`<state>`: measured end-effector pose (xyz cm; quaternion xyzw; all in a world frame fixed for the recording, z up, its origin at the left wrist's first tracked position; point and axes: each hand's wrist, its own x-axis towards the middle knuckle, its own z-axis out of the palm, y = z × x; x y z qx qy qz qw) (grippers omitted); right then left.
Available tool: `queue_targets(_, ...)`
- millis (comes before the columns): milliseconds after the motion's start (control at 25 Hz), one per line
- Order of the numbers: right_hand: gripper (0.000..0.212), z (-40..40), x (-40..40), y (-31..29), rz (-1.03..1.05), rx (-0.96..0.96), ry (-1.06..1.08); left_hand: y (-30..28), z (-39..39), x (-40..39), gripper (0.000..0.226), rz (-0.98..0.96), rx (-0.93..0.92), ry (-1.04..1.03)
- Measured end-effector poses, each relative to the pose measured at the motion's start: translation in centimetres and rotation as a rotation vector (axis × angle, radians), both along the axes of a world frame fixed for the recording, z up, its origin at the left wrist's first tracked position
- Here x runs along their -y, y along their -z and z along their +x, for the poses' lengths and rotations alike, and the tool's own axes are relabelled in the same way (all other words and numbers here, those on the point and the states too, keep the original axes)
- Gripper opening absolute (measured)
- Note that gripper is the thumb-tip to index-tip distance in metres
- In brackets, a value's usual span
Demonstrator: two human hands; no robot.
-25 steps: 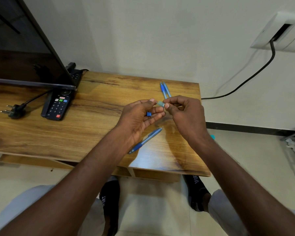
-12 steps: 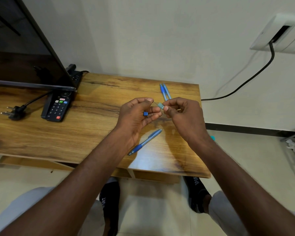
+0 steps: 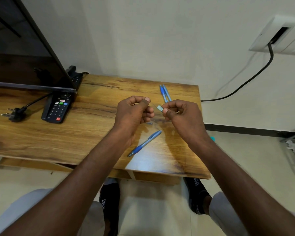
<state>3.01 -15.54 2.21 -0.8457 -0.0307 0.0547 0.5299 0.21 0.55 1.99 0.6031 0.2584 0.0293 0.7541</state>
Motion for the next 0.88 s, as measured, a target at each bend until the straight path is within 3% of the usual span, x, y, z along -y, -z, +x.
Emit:
queue_targets(160,0.011,-0.1,0.0,0.0,-0.002,-0.029,-0.004,-0.3,0.1,-0.5,0.012,0.055,0.011,-0.021)
queue_targets(320,0.011,-0.3,-0.1,0.0,0.118,-0.146,-0.025,-0.9,0.3,-1.1,0.009,0.246,0.077,-0.029)
queue_targets(520,0.012,-0.4,-0.4,-0.2,0.173,-0.196,-0.029,-1.2,0.4,-1.9,0.009,0.244,0.08,-0.041)
queue_targets(600,0.011,-0.4,-0.4,-0.4,0.189,-0.2,-0.025,-1.1,0.4,-2.1,0.009,0.127,0.065,-0.06)
queue_targets(800,0.012,-0.3,-0.6,-0.6,0.302,-0.282,-0.008,-0.9,0.7,-1.9,0.006,-0.461,-0.061,-0.103)
queue_targets(880,0.015,-0.4,-0.6,-0.7,0.338,-0.279,-0.026,-1.0,0.7,-1.6,0.009,-0.598,-0.079,-0.095)
